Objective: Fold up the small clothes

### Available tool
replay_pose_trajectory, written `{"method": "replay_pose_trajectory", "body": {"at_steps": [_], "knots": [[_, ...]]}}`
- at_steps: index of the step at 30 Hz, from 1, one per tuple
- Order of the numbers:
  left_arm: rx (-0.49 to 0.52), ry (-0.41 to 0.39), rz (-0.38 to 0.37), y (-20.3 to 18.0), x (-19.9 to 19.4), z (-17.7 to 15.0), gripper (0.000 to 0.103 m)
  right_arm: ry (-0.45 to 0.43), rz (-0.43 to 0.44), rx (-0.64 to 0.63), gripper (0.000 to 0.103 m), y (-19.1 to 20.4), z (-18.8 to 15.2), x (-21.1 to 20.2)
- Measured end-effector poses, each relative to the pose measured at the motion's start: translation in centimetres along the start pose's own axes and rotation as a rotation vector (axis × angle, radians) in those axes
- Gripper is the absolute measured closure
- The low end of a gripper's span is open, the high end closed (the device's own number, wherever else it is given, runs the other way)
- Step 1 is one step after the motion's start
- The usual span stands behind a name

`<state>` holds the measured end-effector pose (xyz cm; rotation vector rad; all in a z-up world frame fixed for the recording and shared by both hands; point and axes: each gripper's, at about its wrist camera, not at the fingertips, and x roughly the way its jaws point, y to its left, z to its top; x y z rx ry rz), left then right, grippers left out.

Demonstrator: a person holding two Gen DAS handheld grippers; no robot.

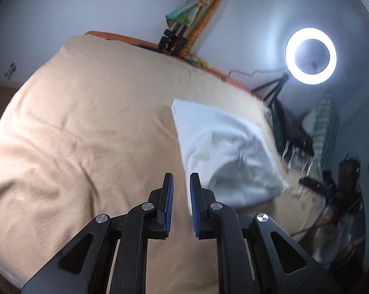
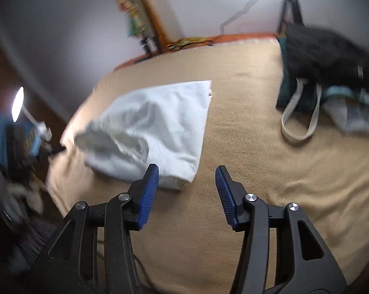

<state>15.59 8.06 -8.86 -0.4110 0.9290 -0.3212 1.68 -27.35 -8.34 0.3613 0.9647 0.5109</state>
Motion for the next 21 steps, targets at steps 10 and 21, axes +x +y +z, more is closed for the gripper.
{"method": "replay_pose_trajectory", "body": {"at_steps": [10, 21], "knots": [[0.207, 0.061, 0.015, -4.9, 6.1, 1.8, 0.091, 0.081, -0.035, 0.131, 0.052, -1.5, 0.5, 4.8], [0.439, 0.191, 0.074, -4.6, 3.9, -3.4, 0.091, 0.145, -0.062, 0.012, 0.056, -0.1, 0.0, 5.9]]}}
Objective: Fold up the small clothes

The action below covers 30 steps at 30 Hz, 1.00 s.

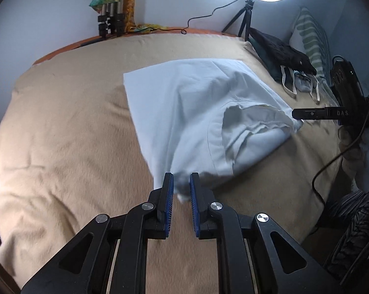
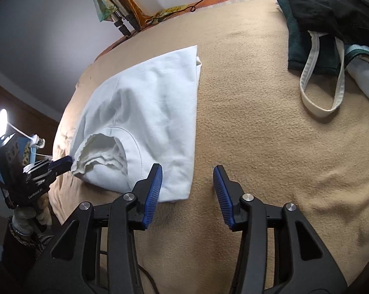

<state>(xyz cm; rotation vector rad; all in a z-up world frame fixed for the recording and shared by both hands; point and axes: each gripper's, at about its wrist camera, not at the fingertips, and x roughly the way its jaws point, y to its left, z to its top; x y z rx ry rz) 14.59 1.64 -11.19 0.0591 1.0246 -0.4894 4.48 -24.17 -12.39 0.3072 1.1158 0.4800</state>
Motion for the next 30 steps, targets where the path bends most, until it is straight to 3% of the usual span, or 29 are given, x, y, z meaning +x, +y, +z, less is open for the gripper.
{"method": "replay_pose_trajectory", "body": {"at_steps": [3, 5, 6, 7, 11, 13, 14, 15, 16, 22, 24, 27, 30], "knots": [[-0.131, -0.06, -0.037, 1.9, -1.7, -0.8, 0.091, -0.012, 0.049, 0.063, 0.056, -0.9, -0.2, -0.7], [-0.264, -0.085, -0.068, 3.8, -2.1, -1.3, 0.082, -0.013, 0.111, 0.119, 0.055, -1.6, -0.3, -1.0], [-0.322, -0.093, -0.087, 4.6, -2.1, -1.6, 0.073, -0.013, 0.132, 0.146, 0.055, -2.0, -0.4, -1.0], [-0.377, -0.085, -0.1, 5.3, -1.8, -1.7, 0.064, -0.007, 0.149, 0.17, 0.055, -2.4, -0.5, -0.8], [-0.505, -0.029, -0.196, 6.6, 0.1, -2.1, 0.064, 0.042, 0.225, 0.247, 0.055, -3.1, -0.9, 0.8], [-0.513, -0.025, -0.229, 6.4, 0.8, -2.1, 0.066, 0.051, 0.267, 0.255, 0.055, -2.9, -1.1, 1.3], [-0.511, -0.031, -0.225, 6.1, 1.0, -2.1, 0.068, 0.047, 0.285, 0.248, 0.064, -2.6, -1.1, 1.4], [-0.51, -0.04, -0.229, 5.9, 1.0, -2.1, 0.08, 0.049, 0.291, 0.235, 0.084, -2.4, -1.0, 1.4], [-0.511, -0.045, -0.248, 5.8, 1.0, -2.0, 0.1, 0.049, 0.287, 0.215, 0.089, -2.1, -0.8, 1.3], [-0.538, -0.101, -0.314, 5.9, -1.2, -1.7, 0.1, -0.034, 0.364, 0.167, 0.096, -1.2, 0.2, -2.4], [-0.513, -0.094, -0.272, 5.7, -1.0, -1.8, 0.1, -0.044, 0.378, 0.167, 0.096, -1.6, 0.3, -2.8], [-0.517, -0.028, -0.254, 5.7, 0.9, -2.9, 0.1, 0.024, 0.258, 0.161, 0.097, -2.2, -0.3, -0.9], [-0.502, -0.012, -0.234, 5.5, 1.5, -3.2, 0.1, 0.07, 0.204, 0.15, 0.097, -2.1, -0.8, 0.5]]}}
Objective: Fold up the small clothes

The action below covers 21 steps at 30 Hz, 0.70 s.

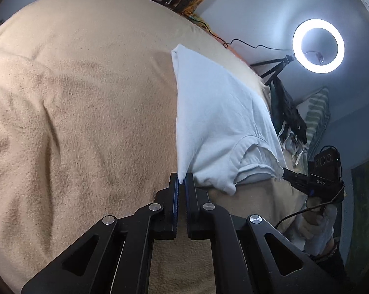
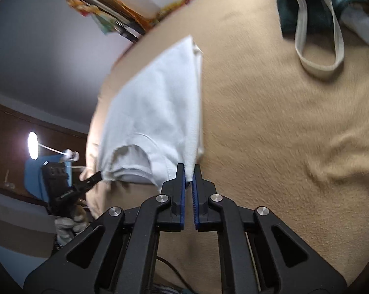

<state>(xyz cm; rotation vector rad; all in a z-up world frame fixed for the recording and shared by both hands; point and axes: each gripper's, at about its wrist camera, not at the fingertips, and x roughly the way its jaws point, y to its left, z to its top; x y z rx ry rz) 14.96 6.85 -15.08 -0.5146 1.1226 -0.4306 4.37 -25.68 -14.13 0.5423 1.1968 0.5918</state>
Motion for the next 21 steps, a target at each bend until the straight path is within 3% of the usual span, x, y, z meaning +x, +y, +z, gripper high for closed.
{"method": "replay_pose_trajectory", "body": {"at_steps": [5, 7, 9, 12, 16, 17, 21], "knots": [[0.06, -0.008, 0.046, -0.9, -0.5, 0.2, 0.1, -0.005, -0.116, -0.111, 0.095, 1.6, 0.1, -0.6], [0.067, -0.007, 0.085, -0.9, -0.7, 0.1, 0.095, 0.016, -0.165, -0.157, 0.086, 1.7, 0.0, -0.7], [0.062, -0.027, 0.1, -0.5, -1.2, 0.1, 0.094, -0.017, -0.212, -0.193, 0.072, 2.0, 0.1, -1.5], [0.051, -0.061, 0.105, -0.2, -2.0, 0.1, 0.094, -0.072, -0.2, -0.201, 0.071, 1.8, 0.7, -2.8], [0.002, -0.076, 0.079, 0.5, -2.3, 0.3, 0.067, -0.118, -0.156, -0.184, 0.071, 1.5, 2.2, -3.5], [-0.014, -0.077, 0.066, 0.7, -2.2, 0.4, 0.066, -0.119, -0.137, -0.177, 0.071, 1.5, 2.3, -3.4], [-0.131, -0.057, -0.036, 1.9, -1.8, 0.5, 0.059, -0.129, -0.061, -0.148, 0.047, 1.3, 3.5, -2.7]]}}
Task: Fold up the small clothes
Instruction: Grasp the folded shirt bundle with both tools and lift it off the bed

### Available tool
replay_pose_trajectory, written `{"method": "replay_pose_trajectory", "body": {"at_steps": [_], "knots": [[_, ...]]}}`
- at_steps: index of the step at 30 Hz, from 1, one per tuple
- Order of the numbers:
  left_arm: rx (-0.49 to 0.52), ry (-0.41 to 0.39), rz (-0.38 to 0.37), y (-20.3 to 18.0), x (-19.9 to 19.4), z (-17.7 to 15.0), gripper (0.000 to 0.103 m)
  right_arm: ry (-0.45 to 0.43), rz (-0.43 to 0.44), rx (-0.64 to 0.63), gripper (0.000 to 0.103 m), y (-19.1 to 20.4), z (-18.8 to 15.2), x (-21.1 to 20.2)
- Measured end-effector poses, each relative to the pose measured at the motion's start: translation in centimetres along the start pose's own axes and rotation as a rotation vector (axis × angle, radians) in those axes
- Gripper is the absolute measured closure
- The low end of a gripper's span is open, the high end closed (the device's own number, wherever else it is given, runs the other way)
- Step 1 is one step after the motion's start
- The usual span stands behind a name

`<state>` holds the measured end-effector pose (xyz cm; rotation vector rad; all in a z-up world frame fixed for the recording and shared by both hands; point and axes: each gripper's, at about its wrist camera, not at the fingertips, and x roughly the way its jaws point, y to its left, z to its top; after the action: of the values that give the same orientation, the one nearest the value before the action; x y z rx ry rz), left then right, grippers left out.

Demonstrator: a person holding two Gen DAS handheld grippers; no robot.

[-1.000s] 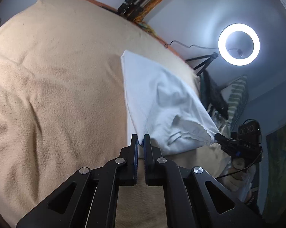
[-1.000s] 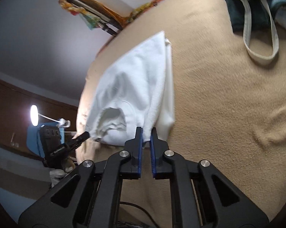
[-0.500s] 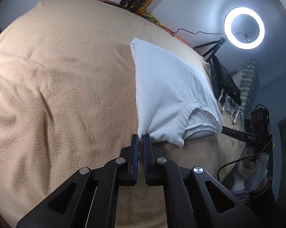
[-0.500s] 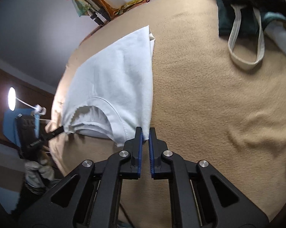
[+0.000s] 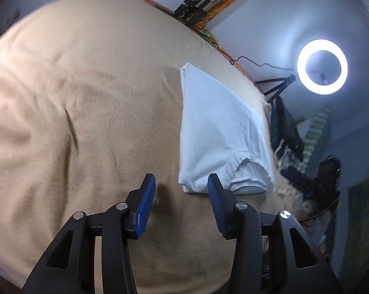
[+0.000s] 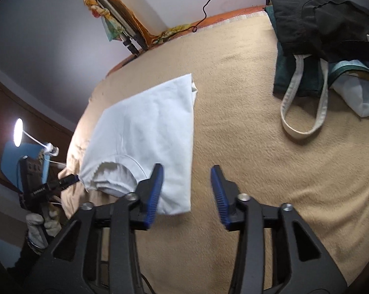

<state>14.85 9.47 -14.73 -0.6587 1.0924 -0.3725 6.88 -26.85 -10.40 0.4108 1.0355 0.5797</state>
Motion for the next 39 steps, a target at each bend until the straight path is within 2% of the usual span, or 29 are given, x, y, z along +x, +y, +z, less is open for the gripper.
{"method": "replay_pose_trajectory", "body": {"at_steps": [4, 9, 21, 29, 31, 32, 34, 36, 39], "knots": [[-0.077, 0.038, -0.059, 0.4, 1.3, -0.3, 0.059, 0.009, 0.06, 0.029, 0.046, -0.1, 1.1, 1.7], [-0.088, 0.071, -0.089, -0.4, 2.6, -0.3, 0.059, 0.025, 0.072, 0.065, 0.046, -0.8, 2.5, 3.8], [-0.16, 0.053, -0.144, -0.4, 4.0, 0.5, 0.059, 0.006, 0.196, 0.174, 0.046, -4.2, 5.9, 8.6], [-0.127, 0.029, -0.13, -1.4, 4.7, 0.9, 0.062, 0.007, 0.245, 0.14, 0.053, -3.9, 8.1, 11.5], [-0.112, 0.028, -0.117, -1.6, 4.8, 1.0, 0.07, 0.008, 0.243, 0.125, 0.054, -3.5, 8.3, 11.8], [-0.105, 0.028, -0.11, -1.7, 4.8, 1.0, 0.073, 0.009, 0.238, 0.12, 0.056, -3.2, 8.4, 12.0], [-0.095, 0.025, -0.09, -1.6, 4.8, 0.9, 0.088, 0.012, 0.23, 0.116, 0.061, -3.1, 8.5, 12.2], [-0.09, 0.02, -0.082, -1.6, 4.7, 0.7, 0.088, 0.017, 0.213, 0.117, 0.076, -3.0, 8.5, 12.2], [-0.049, -0.001, -0.063, -2.3, 4.4, 0.5, 0.092, 0.017, 0.19, 0.117, 0.09, -2.7, 8.5, 12.0]]}}
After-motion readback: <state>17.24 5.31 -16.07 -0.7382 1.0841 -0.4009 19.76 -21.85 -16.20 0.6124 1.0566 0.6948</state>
